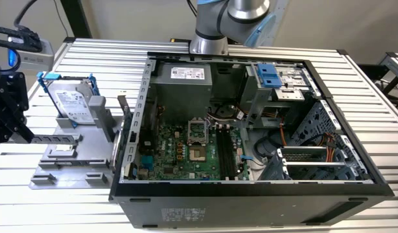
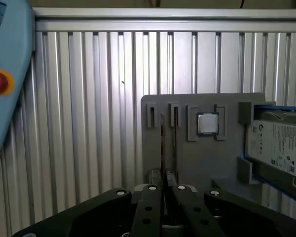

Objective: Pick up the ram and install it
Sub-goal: 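Pick up the ram and move it above insertion slot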

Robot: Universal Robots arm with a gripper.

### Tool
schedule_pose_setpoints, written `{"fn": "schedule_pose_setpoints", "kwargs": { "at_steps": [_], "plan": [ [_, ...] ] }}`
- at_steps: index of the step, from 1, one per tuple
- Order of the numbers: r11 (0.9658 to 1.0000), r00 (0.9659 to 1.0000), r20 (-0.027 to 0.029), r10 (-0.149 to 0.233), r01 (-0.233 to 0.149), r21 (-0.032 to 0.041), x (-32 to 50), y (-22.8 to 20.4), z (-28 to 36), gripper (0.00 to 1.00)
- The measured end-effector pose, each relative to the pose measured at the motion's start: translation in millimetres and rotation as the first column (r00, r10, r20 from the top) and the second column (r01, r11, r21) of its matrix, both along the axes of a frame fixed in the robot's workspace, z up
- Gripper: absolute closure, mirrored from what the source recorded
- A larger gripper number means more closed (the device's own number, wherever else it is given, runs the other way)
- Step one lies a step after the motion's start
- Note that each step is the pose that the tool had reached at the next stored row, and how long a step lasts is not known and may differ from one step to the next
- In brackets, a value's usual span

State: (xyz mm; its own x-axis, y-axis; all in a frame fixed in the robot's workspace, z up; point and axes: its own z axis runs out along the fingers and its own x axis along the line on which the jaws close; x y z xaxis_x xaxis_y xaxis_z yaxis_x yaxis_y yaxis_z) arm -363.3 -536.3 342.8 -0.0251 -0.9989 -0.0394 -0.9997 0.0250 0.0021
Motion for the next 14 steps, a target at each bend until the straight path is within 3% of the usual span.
{"fn": "schedule_pose_setpoints", "kwargs": {
  "at_steps": [14],
  "plan": [
    [1.0000, 1.0000, 0.0000, -0.004, 0.004, 0.0001, -0.2, 0.0, 14.0, 1.00]
  ]
}}
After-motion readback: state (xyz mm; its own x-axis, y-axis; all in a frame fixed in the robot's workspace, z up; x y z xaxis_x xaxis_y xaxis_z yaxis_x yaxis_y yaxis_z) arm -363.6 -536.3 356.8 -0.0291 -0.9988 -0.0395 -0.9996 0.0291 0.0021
